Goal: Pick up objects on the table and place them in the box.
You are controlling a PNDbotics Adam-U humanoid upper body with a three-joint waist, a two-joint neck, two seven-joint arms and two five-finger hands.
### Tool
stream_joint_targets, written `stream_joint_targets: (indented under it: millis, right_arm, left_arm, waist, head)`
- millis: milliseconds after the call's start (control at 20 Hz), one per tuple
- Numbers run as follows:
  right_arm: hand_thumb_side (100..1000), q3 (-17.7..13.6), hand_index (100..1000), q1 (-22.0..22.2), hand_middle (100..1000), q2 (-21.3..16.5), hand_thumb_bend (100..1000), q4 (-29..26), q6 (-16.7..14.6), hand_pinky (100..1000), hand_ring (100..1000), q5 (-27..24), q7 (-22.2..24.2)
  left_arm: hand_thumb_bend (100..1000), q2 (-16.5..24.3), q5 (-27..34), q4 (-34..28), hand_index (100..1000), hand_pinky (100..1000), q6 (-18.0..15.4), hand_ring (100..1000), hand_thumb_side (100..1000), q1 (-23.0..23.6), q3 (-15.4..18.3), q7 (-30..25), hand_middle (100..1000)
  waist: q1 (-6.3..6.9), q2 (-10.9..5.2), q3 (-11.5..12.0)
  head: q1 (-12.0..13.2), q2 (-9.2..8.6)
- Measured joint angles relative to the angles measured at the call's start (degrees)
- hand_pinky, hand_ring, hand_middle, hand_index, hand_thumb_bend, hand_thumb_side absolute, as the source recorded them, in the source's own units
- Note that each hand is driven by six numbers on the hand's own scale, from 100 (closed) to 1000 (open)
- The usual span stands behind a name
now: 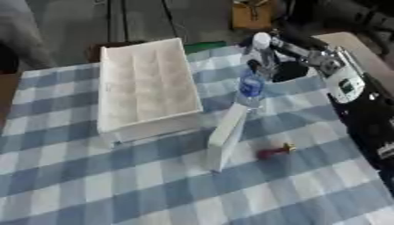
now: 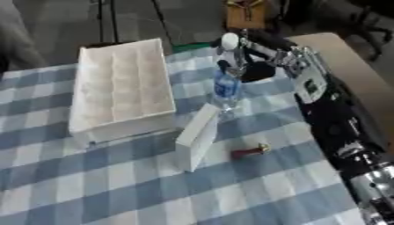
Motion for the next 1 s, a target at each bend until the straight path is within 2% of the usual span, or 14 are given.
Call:
stream_joint_targets:
  millis: [50,100,150,350,550,1000]
  right_arm:
    - [124,0.1,673,0.0,550,0.0,100,-0.2,-0.6,164,277,0.9,-0.6]
    - [124,0.3,673,0.0,550,0.0,100,-0.5,-1.2,164,277,2.6,-1.2]
    - [113,0.3,625,0.0,502,0.0,100,-0.7,-1.9,163,243,4.1,-1.9]
    - [100,0.3,597,0.0,466,0.0,100,-1.1,-3.7,163,218,7.0,-4.0]
    - [100,0.3,580,0.1,438,0.0,100,-1.1,-3.7,158,201,6.8,-4.8]
    - [100,0.3,574,0.6,416,-0.7,100,-2.8,1.7,152,189,-5.0,1.4]
  left_arm:
    - [711,0.0,0.0,0.0,879,524,0.0,726,667,0.0,0.0,0.0,775]
    - [711,0.0,0.0,0.0,879,524,0.0,726,667,0.0,0.0,0.0,775]
    - [711,0.0,0.0,0.0,879,524,0.0,726,666,0.0,0.0,0.0,775]
    - [711,0.0,0.0,0.0,880,524,0.0,726,666,0.0,0.0,0.0,775]
    - [711,0.0,0.0,0.0,880,524,0.0,726,665,0.0,0.0,0.0,775]
    - [712,0.0,0.0,0.0,881,524,0.0,726,665,0.0,0.0,0.0,775]
  waist:
    - [0.0,0.01,0.0]
    - [0.0,0.01,0.0]
    - [-0.01,0.01,0.0]
    - [-0.01,0.01,0.0]
    - [-0.01,0.01,0.0]
    - [0.03,0.29,-0.1]
  head:
    - [0.0,0.0]
    - [0.0,0.0]
    - [0.0,0.0]
    - [0.0,0.0]
    - [0.0,0.0]
    - [0.0,0.0]
